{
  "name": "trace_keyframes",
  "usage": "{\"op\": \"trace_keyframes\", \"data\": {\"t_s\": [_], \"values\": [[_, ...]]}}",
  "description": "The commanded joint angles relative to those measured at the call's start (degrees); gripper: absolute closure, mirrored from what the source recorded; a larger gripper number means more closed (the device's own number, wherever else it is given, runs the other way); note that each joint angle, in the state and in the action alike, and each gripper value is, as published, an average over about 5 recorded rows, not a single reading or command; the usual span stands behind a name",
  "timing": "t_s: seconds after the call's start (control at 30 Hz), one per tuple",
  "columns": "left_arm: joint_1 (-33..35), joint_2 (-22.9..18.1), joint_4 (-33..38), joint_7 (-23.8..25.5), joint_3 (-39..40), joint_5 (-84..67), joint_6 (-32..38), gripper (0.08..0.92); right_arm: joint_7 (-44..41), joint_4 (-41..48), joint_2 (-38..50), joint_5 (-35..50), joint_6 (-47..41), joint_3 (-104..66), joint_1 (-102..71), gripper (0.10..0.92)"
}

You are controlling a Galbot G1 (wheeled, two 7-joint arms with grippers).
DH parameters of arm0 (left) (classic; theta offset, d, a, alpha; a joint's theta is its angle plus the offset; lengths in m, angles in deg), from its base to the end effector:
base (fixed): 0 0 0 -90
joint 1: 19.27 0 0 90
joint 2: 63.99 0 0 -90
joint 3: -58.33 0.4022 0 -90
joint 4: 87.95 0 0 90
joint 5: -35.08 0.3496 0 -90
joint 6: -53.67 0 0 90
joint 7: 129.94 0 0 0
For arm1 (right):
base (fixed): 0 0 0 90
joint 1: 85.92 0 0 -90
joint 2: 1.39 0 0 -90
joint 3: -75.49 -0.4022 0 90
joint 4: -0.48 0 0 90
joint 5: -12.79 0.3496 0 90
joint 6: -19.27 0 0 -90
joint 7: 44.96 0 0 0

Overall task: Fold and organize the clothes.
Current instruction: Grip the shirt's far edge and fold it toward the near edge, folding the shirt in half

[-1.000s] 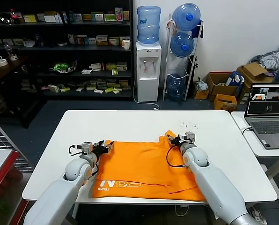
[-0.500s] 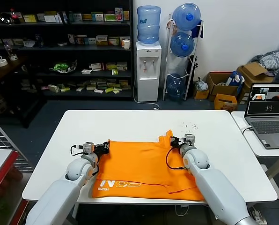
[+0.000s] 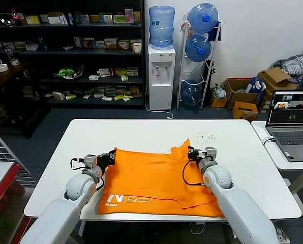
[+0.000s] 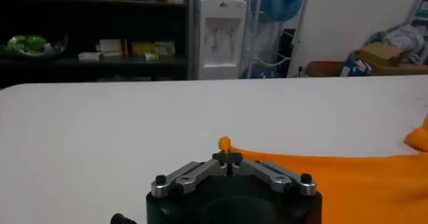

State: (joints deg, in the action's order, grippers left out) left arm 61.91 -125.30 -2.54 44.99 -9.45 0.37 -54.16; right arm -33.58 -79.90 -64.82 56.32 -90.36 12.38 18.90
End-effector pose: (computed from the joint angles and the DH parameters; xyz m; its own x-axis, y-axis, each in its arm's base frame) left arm 0.3863 0.0909 -0.3860 -0.8880 0.2071 0.4106 0.2069 0.9773 -0.0455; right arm 0.4204 -0.0666 -0.3870 -0.8665 -0.1755 0.4672 -0.1246 0.9826 0.1379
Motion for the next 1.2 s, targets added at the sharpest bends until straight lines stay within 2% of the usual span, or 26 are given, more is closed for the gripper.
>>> {"op": "trace_keyframes", "data": {"t_s": [0.03,0.3,0.57,0.8,1.2], "values": [[8.74,2.07,11.23,-0.48,-2.0,1.15,0.56,0.905,1.31,-15.89,7.63,2.04,0.72,-3.08,-11.59,0.901],[15.96,4.66,18.89,-1.64,-3.25,1.27,-0.18,0.905,3.46,-29.49,14.37,3.69,-0.55,-7.74,-24.55,0.901],[20.23,6.02,22.62,-1.96,-4.3,1.36,0.01,0.905,6.41,-37.53,17.25,4.65,-1.24,-12.07,-32.36,0.901],[22.16,5.61,24.16,-2.92,-4.31,1.47,-0.01,0.905,8.12,-41.15,18.12,5.26,-2.11,-15.72,-37.8,0.901],[22.93,5.04,24.8,-4.55,-4.21,1.97,-0.2,0.905,8.44,-40.34,17.08,5.25,-2.41,-16.09,-38.58,0.901]]}}
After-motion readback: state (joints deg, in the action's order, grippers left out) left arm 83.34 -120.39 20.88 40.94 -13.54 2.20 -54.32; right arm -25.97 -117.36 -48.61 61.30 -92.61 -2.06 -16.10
